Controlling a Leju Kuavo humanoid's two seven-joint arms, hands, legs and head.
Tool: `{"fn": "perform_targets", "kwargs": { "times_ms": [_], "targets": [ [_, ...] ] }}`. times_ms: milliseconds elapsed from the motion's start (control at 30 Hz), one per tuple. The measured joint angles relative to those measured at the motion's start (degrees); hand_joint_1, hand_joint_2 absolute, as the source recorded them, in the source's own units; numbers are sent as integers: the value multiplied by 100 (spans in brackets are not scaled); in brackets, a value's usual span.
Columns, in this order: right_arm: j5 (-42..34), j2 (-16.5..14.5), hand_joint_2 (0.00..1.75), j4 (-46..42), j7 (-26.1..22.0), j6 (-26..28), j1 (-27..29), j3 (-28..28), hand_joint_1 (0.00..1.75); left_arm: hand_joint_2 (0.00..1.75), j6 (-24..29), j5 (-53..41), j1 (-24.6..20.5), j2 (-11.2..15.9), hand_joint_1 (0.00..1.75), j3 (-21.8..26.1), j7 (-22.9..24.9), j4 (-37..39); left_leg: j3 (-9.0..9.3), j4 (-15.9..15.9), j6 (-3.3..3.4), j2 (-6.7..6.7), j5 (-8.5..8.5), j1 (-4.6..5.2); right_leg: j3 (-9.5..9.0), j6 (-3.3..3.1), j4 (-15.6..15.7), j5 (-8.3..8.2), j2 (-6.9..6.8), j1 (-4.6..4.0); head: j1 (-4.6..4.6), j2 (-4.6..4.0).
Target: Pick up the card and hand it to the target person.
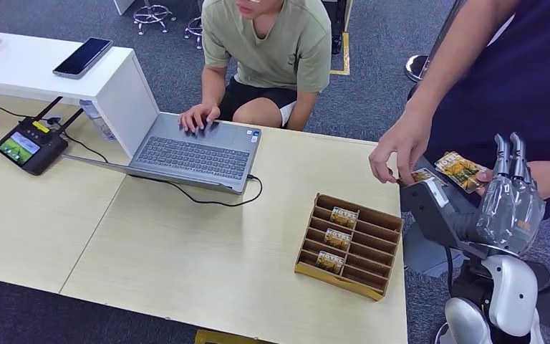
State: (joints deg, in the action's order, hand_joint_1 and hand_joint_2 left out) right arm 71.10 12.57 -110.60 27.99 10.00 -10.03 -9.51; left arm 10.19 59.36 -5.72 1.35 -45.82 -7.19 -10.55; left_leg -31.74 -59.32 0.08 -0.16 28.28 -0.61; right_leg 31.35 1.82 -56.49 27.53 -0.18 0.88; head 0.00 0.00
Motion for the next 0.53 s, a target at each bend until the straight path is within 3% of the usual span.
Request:
{"fn": "perform_targets", "kwargs": {
  "times_ms": [100,200,333,400,533],
  "targets": [
    [-526,-49,175,43,-61,-49,15,37,0,0,25,32,0,-2,0,36,-11,3,-2,-4,-1,-3,2,0,2,2,-4,3,-3,1,0,0],
    [-3100,36,175,357,-535,-67,24,6,0,0,97,116,5,39,0,137,-69,5,-1,-2,-1,-2,1,0,1,1,-2,2,-2,0,0,0],
    [-6225,562,175,812,-1260,219,249,-236,0,0,54,128,11,151,0,170,-90,7,5,2,0,-6,-1,-5,-10,3,7,-1,-5,-4,0,0],
    [-7163,829,175,846,-1394,360,471,-342,0,0,39,129,13,186,0,181,-98,9,8,5,1,-11,-2,-7,-16,3,12,-2,-11,-6,0,0],
    [-8242,1235,175,860,-1562,550,833,-546,0,0,31,128,15,233,0,195,-101,7,8,6,3,-22,0,-6,-22,4,16,2,-24,-6,0,0]
  ]
}}
